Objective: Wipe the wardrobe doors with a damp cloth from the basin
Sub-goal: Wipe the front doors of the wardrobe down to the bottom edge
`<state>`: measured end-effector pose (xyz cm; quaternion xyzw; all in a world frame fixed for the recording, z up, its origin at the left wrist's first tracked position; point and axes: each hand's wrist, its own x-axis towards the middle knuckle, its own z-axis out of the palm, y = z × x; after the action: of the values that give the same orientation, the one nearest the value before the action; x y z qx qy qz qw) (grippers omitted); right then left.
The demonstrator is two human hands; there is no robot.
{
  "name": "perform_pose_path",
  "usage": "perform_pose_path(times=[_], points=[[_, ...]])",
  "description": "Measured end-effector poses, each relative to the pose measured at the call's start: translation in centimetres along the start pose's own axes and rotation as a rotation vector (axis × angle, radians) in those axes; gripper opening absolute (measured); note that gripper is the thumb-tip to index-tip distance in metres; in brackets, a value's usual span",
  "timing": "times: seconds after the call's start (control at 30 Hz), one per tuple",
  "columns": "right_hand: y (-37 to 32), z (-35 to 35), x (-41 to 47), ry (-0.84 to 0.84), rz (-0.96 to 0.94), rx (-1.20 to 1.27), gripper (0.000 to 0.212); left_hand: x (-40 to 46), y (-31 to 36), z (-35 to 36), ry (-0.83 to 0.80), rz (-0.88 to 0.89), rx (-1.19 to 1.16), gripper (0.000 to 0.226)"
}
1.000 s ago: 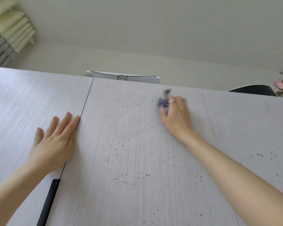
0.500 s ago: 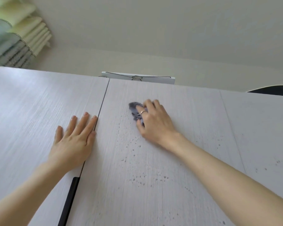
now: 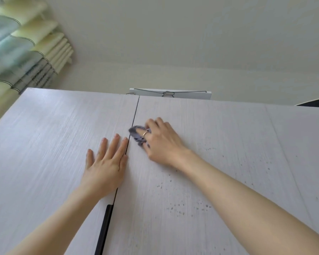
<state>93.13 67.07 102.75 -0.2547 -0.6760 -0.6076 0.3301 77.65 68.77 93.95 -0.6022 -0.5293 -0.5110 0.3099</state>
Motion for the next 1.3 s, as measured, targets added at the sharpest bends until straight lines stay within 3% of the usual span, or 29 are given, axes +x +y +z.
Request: perform_pose_path(times=[0.07,0.17,0.23,0.33,0.47,0.53,0.67,0.73,0.97,1.03,1.17,1.23,1.3], points=[[2.4,-0.5,0.7,0.008,0.094,-0.051,0.043,-0.1,0.1,-0.1,-0.031,0.013,0.01,0.051],[7.3,-1.9,2.3,0.008,0.498,-0.078,0.042,-0.3,-0.2,-0.2,-0.029,0.037,0.03,0.048],[8.0,-2.1,3.2,0.013,0.663,-0.052,0.04,-0.2,-0.4,-0.2,-0.021,0.046,0.036,0.047],[4.6,-1.3,4.2,0.02,0.553,-0.021,0.039,-0.1,-0.7,-0.3,-0.017,0.05,0.044,0.047],[-1.3,0.6,2.5,0.023,0.077,0.047,0.04,-0.1,-0.7,-0.5,-0.042,0.058,0.072,0.049],[-1.1,0.4,2.3,-0.013,-0.02,0.042,0.04,-0.4,-0.9,-0.5,-0.057,0.063,0.081,0.049],[2.9,-0.7,4.4,-0.061,0.318,-0.043,0.037,-0.8,-0.8,-0.4,-0.077,0.067,0.083,0.049],[2.4,-0.6,4.3,-0.03,0.393,-0.068,0.037,-0.9,-0.9,-0.6,-0.075,0.077,0.095,0.049],[-3.5,-0.1,-3.0,-0.036,-0.171,0.03,0.044,-3.0,-1.9,-0.4,-0.105,0.066,0.152,0.052],[-1.9,-0.7,-2.6,-0.05,-0.123,-0.011,0.042,-3.4,-1.6,-0.4,-0.115,0.054,0.116,0.053],[2.0,-1.6,-0.1,-0.07,0.325,-0.072,0.038,-3.4,-1.6,-0.3,-0.105,0.051,0.094,0.052],[0.9,-1.2,-0.5,-0.057,0.33,-0.059,0.038,-3.4,-1.7,-0.2,-0.103,0.04,0.088,0.052],[-1.6,-0.4,-2.9,-0.026,0.172,-0.027,0.042,-3.3,-1.7,-0.1,-0.112,0.028,0.08,0.053]])
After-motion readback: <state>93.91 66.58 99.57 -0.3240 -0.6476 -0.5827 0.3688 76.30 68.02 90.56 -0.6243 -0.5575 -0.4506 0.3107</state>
